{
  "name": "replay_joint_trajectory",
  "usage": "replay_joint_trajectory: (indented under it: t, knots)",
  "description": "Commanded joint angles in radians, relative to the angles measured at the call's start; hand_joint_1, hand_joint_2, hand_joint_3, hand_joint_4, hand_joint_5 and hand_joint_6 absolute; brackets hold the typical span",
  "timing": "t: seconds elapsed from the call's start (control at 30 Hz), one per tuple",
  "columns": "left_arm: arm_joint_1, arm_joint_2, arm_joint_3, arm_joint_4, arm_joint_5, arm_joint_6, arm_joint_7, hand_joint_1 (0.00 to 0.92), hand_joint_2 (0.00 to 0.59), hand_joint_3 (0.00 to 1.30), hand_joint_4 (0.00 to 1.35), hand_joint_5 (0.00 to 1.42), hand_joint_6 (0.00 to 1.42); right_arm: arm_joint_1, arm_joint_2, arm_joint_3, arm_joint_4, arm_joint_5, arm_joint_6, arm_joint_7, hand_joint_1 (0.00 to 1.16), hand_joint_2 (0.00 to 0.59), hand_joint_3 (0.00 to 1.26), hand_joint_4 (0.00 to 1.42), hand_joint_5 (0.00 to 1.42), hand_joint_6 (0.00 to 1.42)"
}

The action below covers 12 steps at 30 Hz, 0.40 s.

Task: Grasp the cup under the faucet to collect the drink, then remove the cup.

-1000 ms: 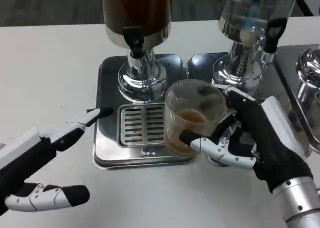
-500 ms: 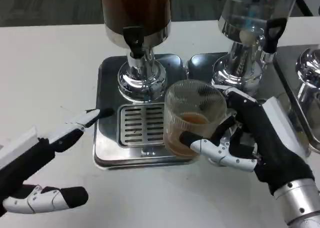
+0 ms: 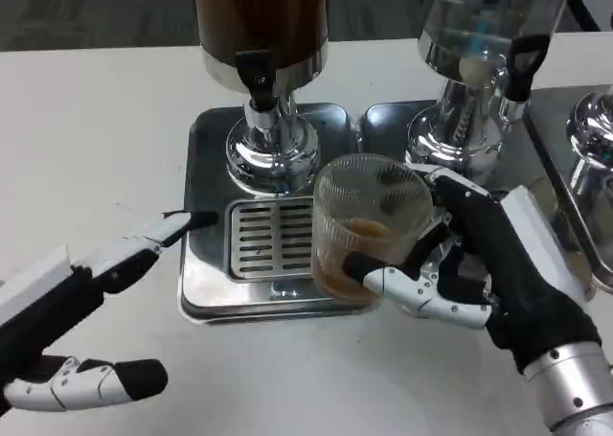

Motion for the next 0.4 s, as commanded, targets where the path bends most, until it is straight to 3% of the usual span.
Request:
replay_joint_trajectory:
  t: [0.03,0.4]
  knots:
    - [0.016,0.011,0.014,-0.012,-0.016,0.001,-0.007,0.000,0.080,0.05,0.00,0.00,0.07,-0.005,0.010,-0.005,-0.035,0.016,-0.008,-0.003,0.66,0.254,0.52,0.68,0.81,1.11]
    - [0.024,0.009,0.018,-0.014,-0.025,0.006,-0.008,0.000,0.080,0.05,0.00,0.00,0.09,-0.003,0.010,-0.007,-0.040,0.022,-0.009,-0.001,0.66,0.261,0.52,0.68,0.82,1.13]
